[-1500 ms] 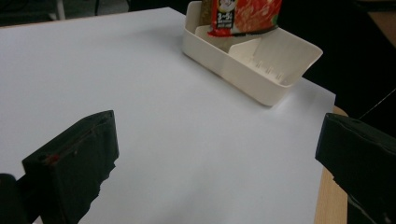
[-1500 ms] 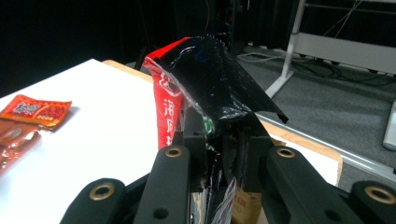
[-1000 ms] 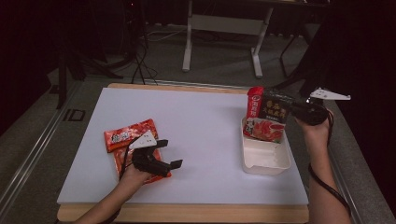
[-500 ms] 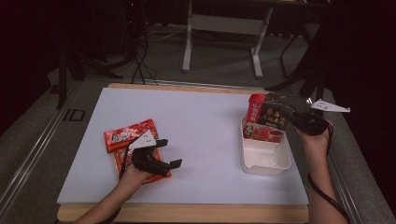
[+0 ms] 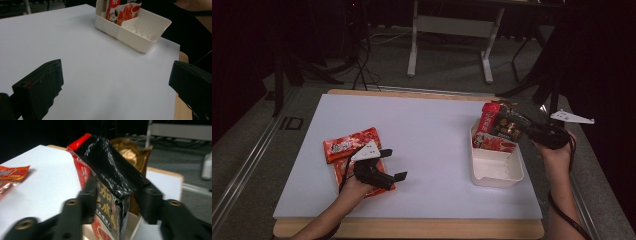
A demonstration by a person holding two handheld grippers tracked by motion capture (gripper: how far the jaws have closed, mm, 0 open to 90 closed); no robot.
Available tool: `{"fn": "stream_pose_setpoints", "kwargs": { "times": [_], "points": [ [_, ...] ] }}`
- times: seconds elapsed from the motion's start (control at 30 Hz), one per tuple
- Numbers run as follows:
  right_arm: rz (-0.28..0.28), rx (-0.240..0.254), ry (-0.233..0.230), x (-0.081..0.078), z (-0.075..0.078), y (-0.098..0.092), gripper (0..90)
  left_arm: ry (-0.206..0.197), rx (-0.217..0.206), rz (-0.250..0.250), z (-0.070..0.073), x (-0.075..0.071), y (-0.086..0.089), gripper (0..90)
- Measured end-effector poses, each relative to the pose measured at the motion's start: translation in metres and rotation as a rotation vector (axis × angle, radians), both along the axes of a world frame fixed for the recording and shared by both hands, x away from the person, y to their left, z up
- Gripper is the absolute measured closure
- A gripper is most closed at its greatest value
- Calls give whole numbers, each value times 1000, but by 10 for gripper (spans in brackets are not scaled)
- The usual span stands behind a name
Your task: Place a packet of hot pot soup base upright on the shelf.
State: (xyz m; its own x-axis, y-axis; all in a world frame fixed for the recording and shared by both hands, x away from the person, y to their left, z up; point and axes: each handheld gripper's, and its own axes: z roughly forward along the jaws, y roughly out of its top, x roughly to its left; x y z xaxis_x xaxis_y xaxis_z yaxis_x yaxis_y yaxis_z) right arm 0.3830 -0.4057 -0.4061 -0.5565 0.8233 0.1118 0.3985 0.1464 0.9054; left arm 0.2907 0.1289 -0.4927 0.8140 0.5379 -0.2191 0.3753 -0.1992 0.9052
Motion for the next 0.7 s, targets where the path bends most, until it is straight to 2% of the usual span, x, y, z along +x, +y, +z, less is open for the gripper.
{"fn": "stream_pose_setpoints", "kwargs": {
  "times": [0.1, 0.17, 0.2, 0.23, 0.27, 0.33, 0.4, 0.43, 0.5, 0.53, 0.67, 0.7],
  "points": [
    [-28, 13, -35, -8, 13, -1, 382, -1, -10, 0, 1, 0, 1, 0],
    [-35, 36, -60, -15, 22, 0, 332, 6, -6, 3, 1, 0, 1, 0],
    [-35, 36, -60, -15, 22, 0, 332, 6, -6, 3, 1, 0, 1, 0],
    [-34, 38, -69, -18, 26, 2, 283, 26, -8, 0, 2, 0, 1, 0],
    [-4, 45, -86, -26, 34, 9, 204, 38, -5, -3, 3, 0, 1, 0],
    [8, 40, -109, -34, 39, 17, 153, 57, -9, -8, 4, 0, 2, 0],
    [21, 56, -113, -38, 41, 21, 136, 65, -14, -10, 5, 0, 2, 0],
    [48, 63, -130, -48, 45, 34, 134, 78, -5, -12, 7, 0, 3, 0],
    [50, 65, -128, -51, 46, 38, 129, 75, -6, -18, 8, 0, 4, 0],
    [94, 66, -129, -58, 45, 50, 112, 73, -9, -15, 11, 0, 7, 0],
    [142, 36, -137, -68, 42, 70, 132, 59, 5, -8, 14, 0, 11, 0],
    [167, 47, -138, -71, 40, 77, 138, 50, 20, -2, 17, -1, 14, 3]
  ]
}}
